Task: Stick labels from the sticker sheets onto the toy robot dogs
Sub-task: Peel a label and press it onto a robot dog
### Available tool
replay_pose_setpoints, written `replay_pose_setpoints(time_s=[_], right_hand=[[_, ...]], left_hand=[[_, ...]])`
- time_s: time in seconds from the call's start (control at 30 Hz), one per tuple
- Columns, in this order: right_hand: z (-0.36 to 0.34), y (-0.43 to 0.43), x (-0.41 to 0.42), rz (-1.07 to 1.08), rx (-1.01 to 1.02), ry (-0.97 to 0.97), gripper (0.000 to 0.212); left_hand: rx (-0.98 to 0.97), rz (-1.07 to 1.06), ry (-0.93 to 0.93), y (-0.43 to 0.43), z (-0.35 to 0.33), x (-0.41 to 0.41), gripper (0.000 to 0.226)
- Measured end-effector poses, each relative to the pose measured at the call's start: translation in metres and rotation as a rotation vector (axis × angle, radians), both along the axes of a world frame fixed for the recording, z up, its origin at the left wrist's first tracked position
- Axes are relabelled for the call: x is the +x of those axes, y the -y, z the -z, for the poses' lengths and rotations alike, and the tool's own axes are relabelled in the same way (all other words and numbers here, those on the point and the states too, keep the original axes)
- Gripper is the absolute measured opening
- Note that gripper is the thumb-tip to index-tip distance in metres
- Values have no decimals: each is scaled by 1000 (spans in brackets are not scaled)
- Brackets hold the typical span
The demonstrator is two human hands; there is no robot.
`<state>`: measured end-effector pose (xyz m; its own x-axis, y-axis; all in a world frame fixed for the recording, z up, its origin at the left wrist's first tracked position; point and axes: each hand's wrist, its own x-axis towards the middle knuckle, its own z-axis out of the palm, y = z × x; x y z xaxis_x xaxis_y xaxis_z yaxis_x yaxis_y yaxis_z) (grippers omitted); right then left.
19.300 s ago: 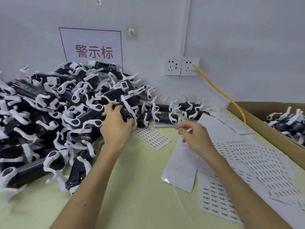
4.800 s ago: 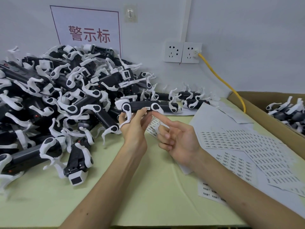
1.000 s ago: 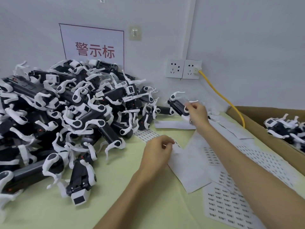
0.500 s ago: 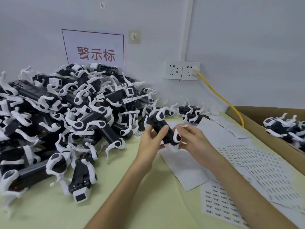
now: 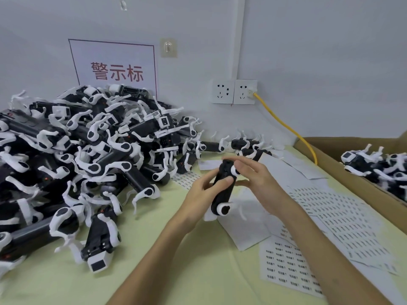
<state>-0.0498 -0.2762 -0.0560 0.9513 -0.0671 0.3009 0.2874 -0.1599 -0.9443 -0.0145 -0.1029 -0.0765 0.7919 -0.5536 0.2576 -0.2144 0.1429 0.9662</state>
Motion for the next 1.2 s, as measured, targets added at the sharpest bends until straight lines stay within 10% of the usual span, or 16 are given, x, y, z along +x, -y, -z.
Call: replay_pose_setpoints(time_s=[0.17, 0.7, 0.97, 1.2], right_hand=[[-3, 3, 3, 147, 216, 1, 47], [-2, 0, 3, -27, 308, -102, 20], [-1, -1, 7, 13, 795, -98, 53], [10, -20, 3, -19, 330, -63, 27]], left_hand=[[-11, -86, -140, -3, 2, 6, 76], [-291, -364, -163, -7, 1, 18, 26], [-263, 20, -429, -6, 0, 14, 64], [-148, -72, -294, 5, 2, 5, 56]])
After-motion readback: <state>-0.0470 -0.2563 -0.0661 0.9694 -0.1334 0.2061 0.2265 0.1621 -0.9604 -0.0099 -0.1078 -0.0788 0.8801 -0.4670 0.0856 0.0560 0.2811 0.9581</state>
